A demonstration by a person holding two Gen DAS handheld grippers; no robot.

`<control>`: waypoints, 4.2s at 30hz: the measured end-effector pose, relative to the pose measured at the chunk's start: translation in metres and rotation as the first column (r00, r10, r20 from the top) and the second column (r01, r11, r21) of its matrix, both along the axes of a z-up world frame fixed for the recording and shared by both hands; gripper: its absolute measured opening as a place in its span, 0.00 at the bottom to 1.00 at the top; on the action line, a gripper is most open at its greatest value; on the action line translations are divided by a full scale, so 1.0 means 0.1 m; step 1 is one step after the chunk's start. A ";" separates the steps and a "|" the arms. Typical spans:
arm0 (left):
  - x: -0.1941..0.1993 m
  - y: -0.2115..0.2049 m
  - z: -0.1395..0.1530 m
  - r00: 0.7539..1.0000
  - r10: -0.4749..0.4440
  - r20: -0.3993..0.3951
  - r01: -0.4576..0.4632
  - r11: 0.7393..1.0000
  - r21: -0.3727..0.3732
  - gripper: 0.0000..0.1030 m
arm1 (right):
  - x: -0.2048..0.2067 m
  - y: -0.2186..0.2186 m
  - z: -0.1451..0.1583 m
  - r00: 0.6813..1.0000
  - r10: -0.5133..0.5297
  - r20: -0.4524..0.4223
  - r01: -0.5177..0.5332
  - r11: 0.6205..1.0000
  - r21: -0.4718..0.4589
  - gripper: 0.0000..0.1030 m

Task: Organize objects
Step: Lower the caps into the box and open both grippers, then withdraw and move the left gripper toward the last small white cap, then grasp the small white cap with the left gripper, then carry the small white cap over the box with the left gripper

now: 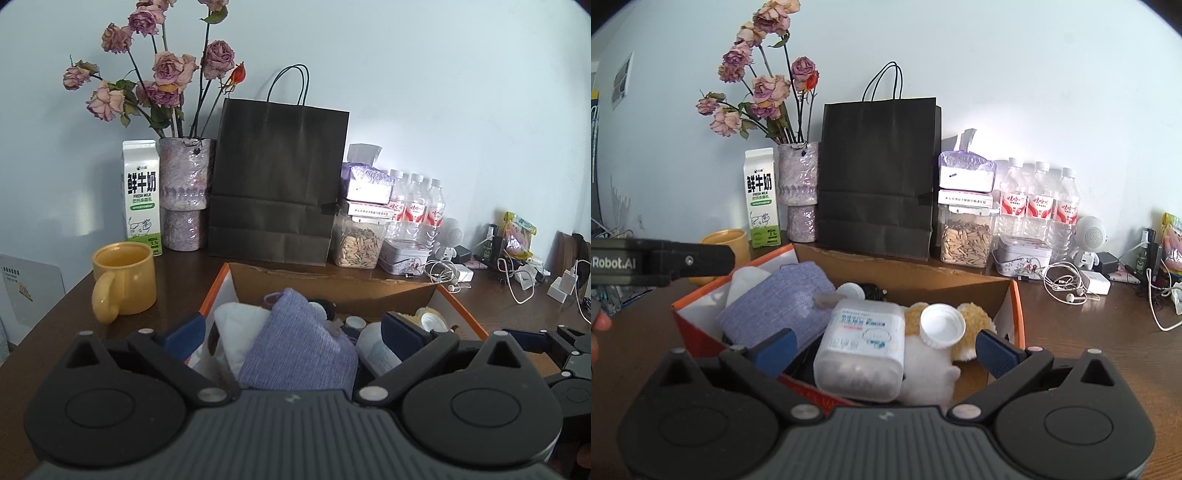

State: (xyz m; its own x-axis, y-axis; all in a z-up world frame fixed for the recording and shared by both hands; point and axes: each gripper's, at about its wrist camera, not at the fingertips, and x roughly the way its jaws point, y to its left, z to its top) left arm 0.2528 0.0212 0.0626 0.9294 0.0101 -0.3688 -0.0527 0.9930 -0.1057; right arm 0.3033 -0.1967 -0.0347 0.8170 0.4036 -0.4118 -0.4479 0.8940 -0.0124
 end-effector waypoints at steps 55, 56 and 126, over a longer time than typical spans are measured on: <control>0.10 -0.16 -0.87 0.955 -0.040 -0.294 0.049 0.999 0.023 0.58 | -0.40 -0.23 -0.58 0.986 -0.022 -0.166 0.024 1.000 0.006 1.00; 0.10 -0.16 -0.87 0.955 -0.038 -0.293 0.046 0.999 0.022 0.54 | -0.40 -0.23 -0.58 0.986 -0.021 -0.167 0.023 1.000 0.007 1.00; 0.25 -0.28 0.04 0.989 -0.145 0.020 0.146 0.988 -0.045 0.27 | 0.01 0.05 0.10 1.000 0.013 0.017 -0.014 1.000 0.028 1.00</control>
State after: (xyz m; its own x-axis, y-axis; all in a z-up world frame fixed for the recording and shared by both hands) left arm 0.2781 -0.0066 0.0663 0.9259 -0.1424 -0.3499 0.0941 0.9840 -0.1514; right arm 0.3040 -0.1915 -0.0245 0.8183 0.4255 -0.3864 -0.4597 0.8881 0.0046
